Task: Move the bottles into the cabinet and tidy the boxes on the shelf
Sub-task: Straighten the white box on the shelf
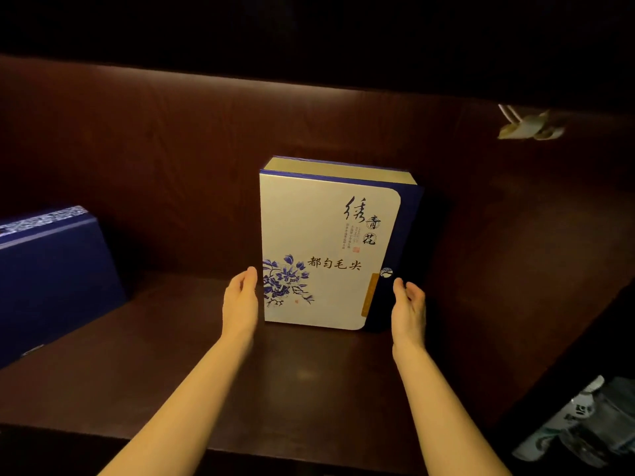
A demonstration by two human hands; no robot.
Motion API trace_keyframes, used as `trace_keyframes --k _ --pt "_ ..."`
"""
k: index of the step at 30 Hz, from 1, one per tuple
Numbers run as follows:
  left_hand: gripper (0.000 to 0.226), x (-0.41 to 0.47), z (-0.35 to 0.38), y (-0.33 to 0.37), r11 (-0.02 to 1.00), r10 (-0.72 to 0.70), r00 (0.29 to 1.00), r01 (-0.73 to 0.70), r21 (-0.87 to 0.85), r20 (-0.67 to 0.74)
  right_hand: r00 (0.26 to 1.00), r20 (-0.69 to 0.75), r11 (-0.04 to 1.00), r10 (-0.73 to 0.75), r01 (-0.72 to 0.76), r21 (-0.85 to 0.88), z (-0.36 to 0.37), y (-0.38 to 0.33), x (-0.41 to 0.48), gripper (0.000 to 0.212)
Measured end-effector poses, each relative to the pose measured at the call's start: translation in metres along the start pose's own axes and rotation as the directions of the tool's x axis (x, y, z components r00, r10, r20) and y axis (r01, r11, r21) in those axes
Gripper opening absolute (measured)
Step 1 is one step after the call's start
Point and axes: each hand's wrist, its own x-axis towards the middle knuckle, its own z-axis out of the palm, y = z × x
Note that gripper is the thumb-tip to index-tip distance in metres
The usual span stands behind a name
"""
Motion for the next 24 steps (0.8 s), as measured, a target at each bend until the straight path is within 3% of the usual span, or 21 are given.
trace_keyframes --k 3,6,12,18,24 --pt "0.069 0.021 0.011 0.009 0.996 -0.05 0.993 0.057 -0.066 0.104 0.995 0.055 0.997 0.078 -0.078 -0.008 0.006 0.0 0.009 0.07" --pt "0.069 0.035 0.019 0.012 0.988 -0.08 0.971 0.107 -0.108 0.225 0.992 0.094 0.996 0.084 -0.083 -0.015 0.01 -0.001 0.018 0.071" --pt "0.069 0.047 0.025 0.002 0.983 -0.121 0.938 0.159 -0.091 0.323 0.978 0.197 0.995 0.075 -0.061 -0.077 0.018 0.002 0.031 0.075" --pt "0.084 0.048 0.024 -0.001 0.992 -0.109 0.954 0.124 -0.038 0.278 0.98 0.198 0.992 0.01 0.016 -0.126 0.02 0.005 0.036 0.065" --pt "0.064 0.043 0.022 -0.003 0.995 -0.081 0.961 0.092 -0.031 0.265 0.985 0.172 0.983 0.005 0.027 -0.18 0.016 0.003 0.029 0.068"
